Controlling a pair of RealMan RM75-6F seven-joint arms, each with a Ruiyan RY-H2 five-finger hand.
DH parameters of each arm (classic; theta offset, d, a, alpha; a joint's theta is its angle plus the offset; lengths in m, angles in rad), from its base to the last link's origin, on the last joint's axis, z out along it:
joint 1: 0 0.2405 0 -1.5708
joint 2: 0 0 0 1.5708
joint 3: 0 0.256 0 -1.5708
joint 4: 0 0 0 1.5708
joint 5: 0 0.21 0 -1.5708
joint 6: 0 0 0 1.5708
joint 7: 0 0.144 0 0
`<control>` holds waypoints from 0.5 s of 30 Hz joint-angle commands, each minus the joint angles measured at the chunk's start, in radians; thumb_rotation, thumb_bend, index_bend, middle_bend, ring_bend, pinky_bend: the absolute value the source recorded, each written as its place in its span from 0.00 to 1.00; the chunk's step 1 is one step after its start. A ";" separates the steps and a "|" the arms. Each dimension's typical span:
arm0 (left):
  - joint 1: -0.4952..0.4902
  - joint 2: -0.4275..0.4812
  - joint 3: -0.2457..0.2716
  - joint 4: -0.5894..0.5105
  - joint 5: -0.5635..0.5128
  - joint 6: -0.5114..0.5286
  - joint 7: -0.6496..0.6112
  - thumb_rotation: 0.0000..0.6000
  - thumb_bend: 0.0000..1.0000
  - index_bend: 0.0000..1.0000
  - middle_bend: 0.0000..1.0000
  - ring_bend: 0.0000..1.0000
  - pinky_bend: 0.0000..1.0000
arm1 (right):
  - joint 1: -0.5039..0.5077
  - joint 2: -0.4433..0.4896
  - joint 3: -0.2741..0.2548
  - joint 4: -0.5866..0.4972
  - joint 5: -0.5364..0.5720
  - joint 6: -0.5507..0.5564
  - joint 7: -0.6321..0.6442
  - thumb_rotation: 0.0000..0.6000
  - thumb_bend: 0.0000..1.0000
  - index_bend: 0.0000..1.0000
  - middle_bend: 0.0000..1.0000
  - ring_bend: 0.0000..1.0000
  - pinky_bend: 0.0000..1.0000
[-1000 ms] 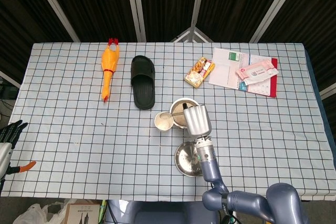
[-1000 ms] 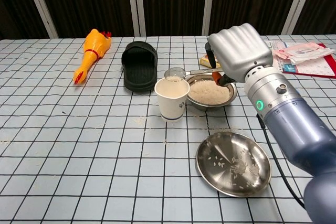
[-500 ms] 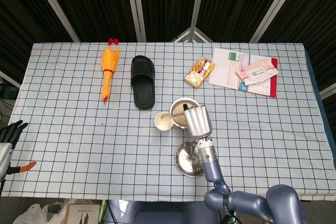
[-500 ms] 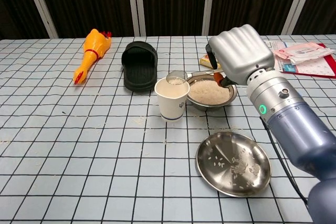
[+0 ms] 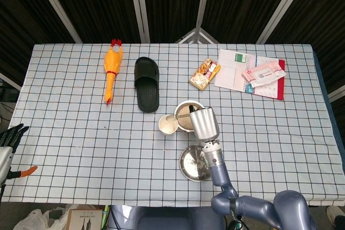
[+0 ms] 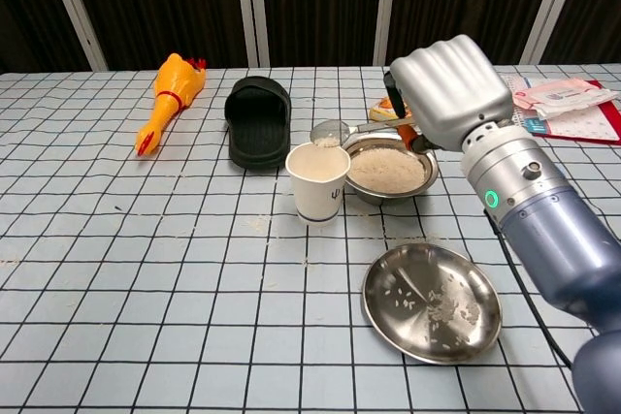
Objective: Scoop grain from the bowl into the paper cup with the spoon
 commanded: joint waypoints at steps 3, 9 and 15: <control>0.000 0.000 0.001 0.000 0.001 0.000 0.000 1.00 0.00 0.00 0.00 0.00 0.00 | -0.008 -0.011 -0.006 0.023 -0.020 0.007 0.018 1.00 0.76 0.69 0.83 0.99 1.00; 0.000 0.000 0.000 0.000 -0.001 -0.001 0.000 1.00 0.00 0.00 0.00 0.00 0.00 | 0.004 -0.015 0.017 0.028 -0.047 0.021 0.031 1.00 0.76 0.69 0.83 0.99 1.00; 0.001 0.000 0.001 0.000 0.001 0.000 0.000 1.00 0.00 0.00 0.00 0.00 0.00 | -0.020 -0.027 -0.008 0.060 -0.050 0.009 0.029 1.00 0.76 0.69 0.83 0.99 1.00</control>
